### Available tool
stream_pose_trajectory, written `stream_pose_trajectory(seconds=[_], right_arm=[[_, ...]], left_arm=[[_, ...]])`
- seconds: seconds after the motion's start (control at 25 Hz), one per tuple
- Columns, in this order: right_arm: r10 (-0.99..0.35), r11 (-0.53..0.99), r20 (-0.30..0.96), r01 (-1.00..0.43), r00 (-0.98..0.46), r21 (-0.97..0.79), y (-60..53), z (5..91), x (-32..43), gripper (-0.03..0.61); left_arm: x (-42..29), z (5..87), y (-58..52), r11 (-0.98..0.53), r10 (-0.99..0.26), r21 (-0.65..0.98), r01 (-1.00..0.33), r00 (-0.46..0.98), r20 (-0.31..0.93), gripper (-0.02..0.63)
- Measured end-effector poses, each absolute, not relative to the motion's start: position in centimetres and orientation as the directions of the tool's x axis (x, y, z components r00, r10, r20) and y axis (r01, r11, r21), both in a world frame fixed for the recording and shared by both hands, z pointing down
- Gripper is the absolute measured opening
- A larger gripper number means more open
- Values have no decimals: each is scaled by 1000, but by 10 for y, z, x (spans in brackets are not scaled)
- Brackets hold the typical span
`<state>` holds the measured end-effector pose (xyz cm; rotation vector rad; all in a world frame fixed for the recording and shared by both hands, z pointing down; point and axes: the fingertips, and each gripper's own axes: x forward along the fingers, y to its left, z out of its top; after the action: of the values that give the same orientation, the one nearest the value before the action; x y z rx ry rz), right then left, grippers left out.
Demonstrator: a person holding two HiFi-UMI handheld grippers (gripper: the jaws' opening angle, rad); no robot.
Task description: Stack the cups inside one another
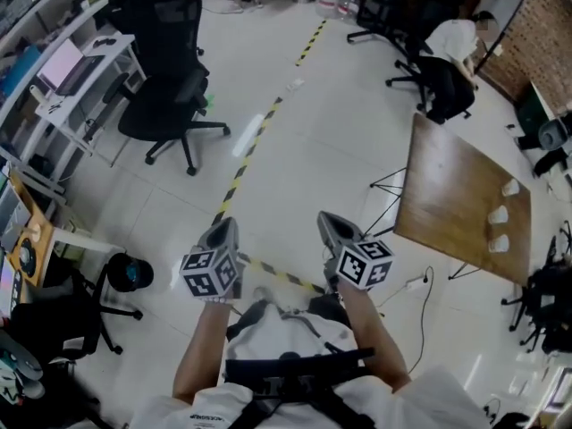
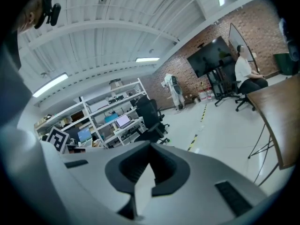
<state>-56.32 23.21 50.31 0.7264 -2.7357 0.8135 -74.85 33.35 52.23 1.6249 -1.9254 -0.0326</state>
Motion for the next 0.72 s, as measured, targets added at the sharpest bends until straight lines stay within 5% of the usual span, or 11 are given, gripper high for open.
stream_pose_trajectory(seconds=[0.72], right_arm=[[-713,460,313,-756,-627,-467,203,508,-372,5]], left_arm=[[-560,520,223,-190,-835,384,-904,355,421,-2]])
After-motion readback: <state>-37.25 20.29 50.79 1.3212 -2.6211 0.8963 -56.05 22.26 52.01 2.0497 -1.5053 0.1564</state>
